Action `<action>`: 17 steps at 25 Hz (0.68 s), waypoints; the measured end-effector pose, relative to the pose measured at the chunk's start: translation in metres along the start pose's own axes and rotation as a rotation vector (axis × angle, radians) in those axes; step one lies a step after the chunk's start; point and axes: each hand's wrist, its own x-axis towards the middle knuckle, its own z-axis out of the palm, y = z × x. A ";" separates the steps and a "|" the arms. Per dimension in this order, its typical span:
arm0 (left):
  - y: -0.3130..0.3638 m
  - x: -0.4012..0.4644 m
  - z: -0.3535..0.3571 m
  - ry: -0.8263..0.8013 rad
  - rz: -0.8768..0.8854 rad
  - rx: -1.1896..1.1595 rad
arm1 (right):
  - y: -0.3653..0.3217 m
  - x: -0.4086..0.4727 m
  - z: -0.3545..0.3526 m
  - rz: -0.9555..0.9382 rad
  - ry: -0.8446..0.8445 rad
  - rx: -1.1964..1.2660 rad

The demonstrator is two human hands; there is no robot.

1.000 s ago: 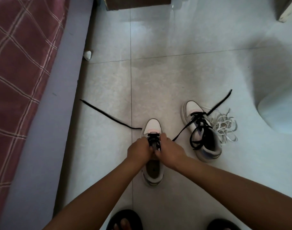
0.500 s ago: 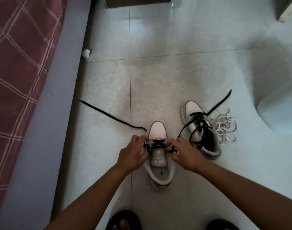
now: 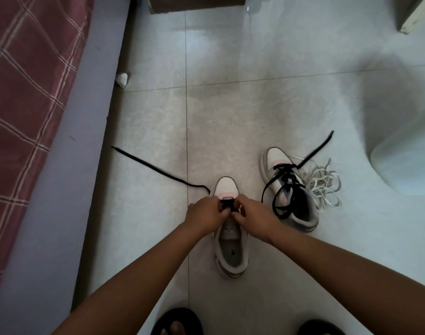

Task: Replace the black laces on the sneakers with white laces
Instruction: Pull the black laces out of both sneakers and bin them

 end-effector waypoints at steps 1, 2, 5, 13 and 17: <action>0.003 0.002 -0.001 -0.028 -0.008 0.035 | -0.003 0.003 -0.001 -0.005 -0.008 -0.059; 0.006 0.004 -0.002 -0.055 -0.023 0.057 | -0.006 0.006 -0.002 -0.013 -0.020 -0.131; 0.014 0.007 -0.009 -0.103 -0.026 0.042 | -0.016 0.014 0.002 0.034 -0.037 -0.275; 0.000 0.010 -0.015 -0.125 0.166 0.031 | -0.013 0.020 -0.011 0.051 -0.157 -0.154; -0.010 0.008 -0.004 -0.085 0.329 0.292 | 0.000 0.019 -0.022 -0.015 -0.194 -0.092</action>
